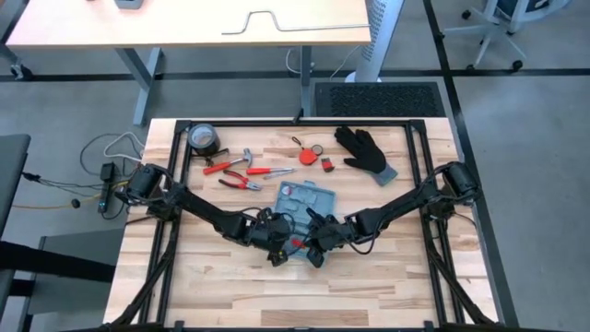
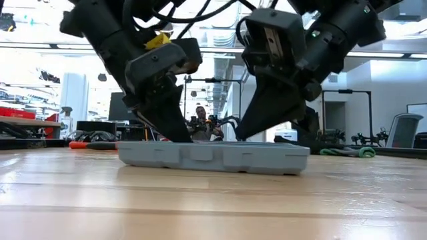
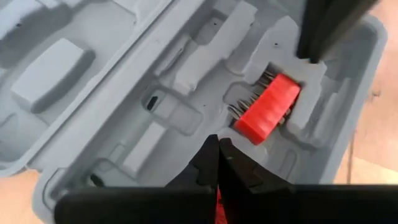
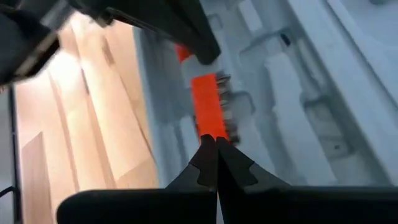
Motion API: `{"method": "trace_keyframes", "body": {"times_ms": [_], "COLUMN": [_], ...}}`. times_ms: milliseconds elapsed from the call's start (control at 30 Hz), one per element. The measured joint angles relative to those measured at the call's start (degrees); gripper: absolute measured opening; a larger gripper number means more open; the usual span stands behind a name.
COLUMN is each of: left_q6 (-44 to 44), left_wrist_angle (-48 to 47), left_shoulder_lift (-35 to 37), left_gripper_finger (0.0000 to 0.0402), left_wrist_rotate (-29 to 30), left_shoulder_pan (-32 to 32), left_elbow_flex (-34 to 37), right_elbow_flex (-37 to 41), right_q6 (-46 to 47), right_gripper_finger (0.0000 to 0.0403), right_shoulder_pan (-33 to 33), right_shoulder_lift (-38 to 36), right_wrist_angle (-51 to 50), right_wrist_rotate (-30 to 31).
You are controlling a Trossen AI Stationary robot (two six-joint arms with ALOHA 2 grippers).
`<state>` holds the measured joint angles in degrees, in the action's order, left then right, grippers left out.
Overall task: Prefit tool cases
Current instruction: Put the orange screwdriver bits into the gray prefit tool case
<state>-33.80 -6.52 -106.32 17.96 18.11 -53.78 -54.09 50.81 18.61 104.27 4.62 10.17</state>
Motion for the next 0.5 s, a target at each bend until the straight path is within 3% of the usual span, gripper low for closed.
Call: {"method": "trace_keyframes", "body": {"times_ms": [167, 333, 500], "left_q6": [-3.69, -5.44, -1.8], "left_wrist_angle": [-0.41, 0.99, 5.35], "left_shoulder_lift": [-0.17, -0.23, -0.39], "left_gripper_finger": [0.0, 0.0, 0.0], "left_wrist_rotate": [4.83, 4.99, 2.74], "left_shoulder_pan": [2.07, 3.11, 3.93], "left_elbow_flex": [0.13, 0.33, 0.37], "right_elbow_flex": [-2.46, -3.82, -3.82], "right_q6": [-1.67, -2.22, -2.22], "right_gripper_finger": [0.0001, 0.0001, 0.0001], "right_shoulder_pan": [-0.12, -0.35, -0.33], "right_shoulder_lift": [-0.04, -0.07, 0.0], "right_wrist_angle": [-1.73, -3.64, -4.56], "right_wrist_rotate": [0.01, 0.1, 0.1]}}
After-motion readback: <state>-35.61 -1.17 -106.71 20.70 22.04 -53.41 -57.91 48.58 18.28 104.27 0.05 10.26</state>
